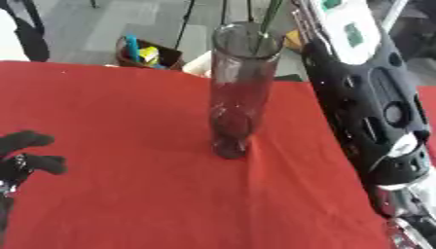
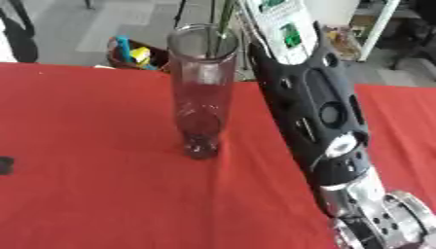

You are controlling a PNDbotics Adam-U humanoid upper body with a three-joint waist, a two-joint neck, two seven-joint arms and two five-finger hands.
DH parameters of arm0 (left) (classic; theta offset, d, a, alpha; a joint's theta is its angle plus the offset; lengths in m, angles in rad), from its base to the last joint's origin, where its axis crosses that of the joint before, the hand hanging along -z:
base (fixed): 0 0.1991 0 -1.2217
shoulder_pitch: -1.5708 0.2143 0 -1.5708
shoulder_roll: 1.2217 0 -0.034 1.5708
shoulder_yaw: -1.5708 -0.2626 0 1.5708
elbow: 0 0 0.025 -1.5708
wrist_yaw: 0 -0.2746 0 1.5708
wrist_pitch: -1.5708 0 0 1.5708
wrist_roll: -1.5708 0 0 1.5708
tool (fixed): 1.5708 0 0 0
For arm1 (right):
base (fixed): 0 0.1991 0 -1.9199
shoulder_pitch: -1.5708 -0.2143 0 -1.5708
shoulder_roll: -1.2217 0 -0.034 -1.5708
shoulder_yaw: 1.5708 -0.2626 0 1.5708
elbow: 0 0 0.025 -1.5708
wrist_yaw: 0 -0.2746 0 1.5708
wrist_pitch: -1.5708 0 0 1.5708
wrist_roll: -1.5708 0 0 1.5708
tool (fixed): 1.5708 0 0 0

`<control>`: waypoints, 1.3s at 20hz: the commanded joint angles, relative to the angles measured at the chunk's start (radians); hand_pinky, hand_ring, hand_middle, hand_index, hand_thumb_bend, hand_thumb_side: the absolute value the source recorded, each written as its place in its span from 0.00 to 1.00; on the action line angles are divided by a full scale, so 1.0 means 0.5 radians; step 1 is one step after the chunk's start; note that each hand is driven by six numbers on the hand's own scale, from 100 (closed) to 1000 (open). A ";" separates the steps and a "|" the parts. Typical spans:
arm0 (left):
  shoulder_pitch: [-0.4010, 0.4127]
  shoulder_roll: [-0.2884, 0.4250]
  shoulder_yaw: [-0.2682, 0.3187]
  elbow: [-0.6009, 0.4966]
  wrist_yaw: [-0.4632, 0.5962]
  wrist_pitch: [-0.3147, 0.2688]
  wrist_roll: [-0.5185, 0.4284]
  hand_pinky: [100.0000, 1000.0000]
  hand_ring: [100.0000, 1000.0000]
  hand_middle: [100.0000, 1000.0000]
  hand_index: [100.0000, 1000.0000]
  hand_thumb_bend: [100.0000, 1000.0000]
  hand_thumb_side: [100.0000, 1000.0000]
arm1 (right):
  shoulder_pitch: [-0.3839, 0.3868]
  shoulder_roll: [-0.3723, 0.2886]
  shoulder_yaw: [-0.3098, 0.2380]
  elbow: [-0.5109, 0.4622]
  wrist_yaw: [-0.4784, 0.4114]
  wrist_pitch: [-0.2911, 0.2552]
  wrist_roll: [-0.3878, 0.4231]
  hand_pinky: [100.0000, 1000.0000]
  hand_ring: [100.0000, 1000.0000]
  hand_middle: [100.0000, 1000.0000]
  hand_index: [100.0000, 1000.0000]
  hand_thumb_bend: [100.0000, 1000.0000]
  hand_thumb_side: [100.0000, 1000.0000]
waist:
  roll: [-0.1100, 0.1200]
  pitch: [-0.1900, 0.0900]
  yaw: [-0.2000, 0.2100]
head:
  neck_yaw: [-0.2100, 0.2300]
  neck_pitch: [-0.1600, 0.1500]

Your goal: Arrange flowers into the vase.

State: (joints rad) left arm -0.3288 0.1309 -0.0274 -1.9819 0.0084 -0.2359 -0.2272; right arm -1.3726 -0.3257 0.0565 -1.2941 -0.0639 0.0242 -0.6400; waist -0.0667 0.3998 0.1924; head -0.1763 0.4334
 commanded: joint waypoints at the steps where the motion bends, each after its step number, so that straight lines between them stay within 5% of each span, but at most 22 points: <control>1: -0.019 0.009 -0.022 -0.036 -0.001 0.002 -0.005 0.71 0.54 0.71 0.83 0.00 1.00 | -0.042 -0.063 -0.007 -0.001 0.000 0.024 0.010 0.10 0.26 0.00 0.00 0.14 0.80 | 0.014 -0.053 0.000 | 0.007 -0.028; 4: -0.019 0.009 -0.023 -0.036 0.001 0.003 -0.007 0.71 0.54 0.71 0.84 0.00 1.00 | -0.042 -0.068 -0.007 0.013 0.016 0.066 0.025 0.20 0.40 0.00 0.00 0.13 0.86 | 0.013 -0.054 -0.003 | 0.008 -0.032; 10: -0.018 0.008 -0.022 -0.036 -0.002 0.004 -0.010 0.71 0.54 0.71 0.84 0.00 1.00 | -0.035 -0.078 0.001 0.059 0.107 0.133 0.046 0.21 0.41 0.00 0.00 0.09 0.88 | 0.011 -0.053 -0.001 | 0.014 -0.032; 26: -0.024 0.006 -0.024 -0.036 -0.011 0.005 -0.024 0.71 0.54 0.71 0.84 0.00 1.00 | -0.035 -0.083 0.004 0.147 0.343 0.102 0.042 0.22 0.43 0.00 0.02 0.00 0.89 | 0.000 -0.030 0.017 | 0.013 -0.036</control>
State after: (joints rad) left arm -0.3289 0.1307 -0.0275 -1.9819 0.0069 -0.2324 -0.2362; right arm -1.3716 -0.3409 0.0626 -1.2156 0.0988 0.0770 -0.6171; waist -0.0703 0.4060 0.1993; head -0.1717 0.4290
